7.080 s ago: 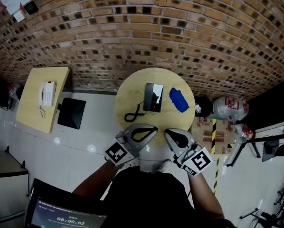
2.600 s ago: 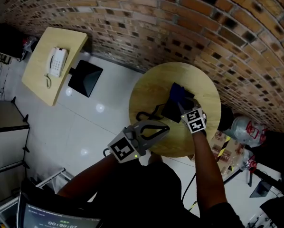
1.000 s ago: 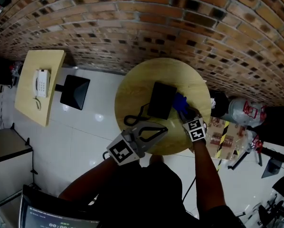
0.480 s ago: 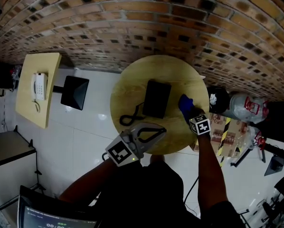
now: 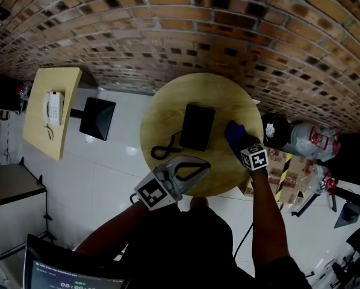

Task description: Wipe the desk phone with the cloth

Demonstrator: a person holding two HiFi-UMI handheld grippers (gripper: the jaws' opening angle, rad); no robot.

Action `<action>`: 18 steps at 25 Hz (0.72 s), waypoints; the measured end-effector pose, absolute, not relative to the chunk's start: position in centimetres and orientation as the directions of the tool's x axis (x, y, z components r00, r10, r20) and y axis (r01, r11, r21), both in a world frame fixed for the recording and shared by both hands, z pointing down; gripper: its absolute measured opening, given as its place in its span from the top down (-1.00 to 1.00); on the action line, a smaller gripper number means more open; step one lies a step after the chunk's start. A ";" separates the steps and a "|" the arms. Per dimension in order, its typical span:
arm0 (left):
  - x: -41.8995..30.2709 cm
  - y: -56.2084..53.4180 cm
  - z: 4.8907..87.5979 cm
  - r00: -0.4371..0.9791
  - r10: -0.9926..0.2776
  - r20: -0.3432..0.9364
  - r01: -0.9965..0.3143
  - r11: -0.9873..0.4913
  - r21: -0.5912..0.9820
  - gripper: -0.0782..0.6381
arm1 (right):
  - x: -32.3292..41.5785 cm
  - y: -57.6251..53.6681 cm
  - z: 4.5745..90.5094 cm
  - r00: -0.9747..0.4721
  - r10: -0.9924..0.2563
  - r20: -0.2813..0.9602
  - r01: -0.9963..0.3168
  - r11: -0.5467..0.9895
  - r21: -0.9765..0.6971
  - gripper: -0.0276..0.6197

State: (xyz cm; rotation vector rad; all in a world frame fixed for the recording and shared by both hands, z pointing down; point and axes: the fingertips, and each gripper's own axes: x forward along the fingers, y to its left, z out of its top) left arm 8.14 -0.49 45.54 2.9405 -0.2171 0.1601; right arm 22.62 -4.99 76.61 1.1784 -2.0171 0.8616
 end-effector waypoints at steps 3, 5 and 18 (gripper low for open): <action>8.1 -0.3 44.6 0.981 -0.157 0.113 -0.175 -0.970 0.169 0.78 | 22.3 -5.7 72.3 -0.413 -0.569 0.712 -0.896 0.395 -0.203 0.24; 8.1 -0.2 43.8 0.979 -0.176 0.107 -0.192 -0.967 0.165 0.78 | 21.4 -6.1 68.1 -0.446 -0.632 0.633 -0.883 0.427 -0.196 0.24; 2.9 2.6 37.6 0.979 -0.201 0.044 -0.204 -0.973 0.110 0.78 | 6.0 4.9 40.4 -0.619 -0.779 0.103 -0.786 0.612 -0.092 0.65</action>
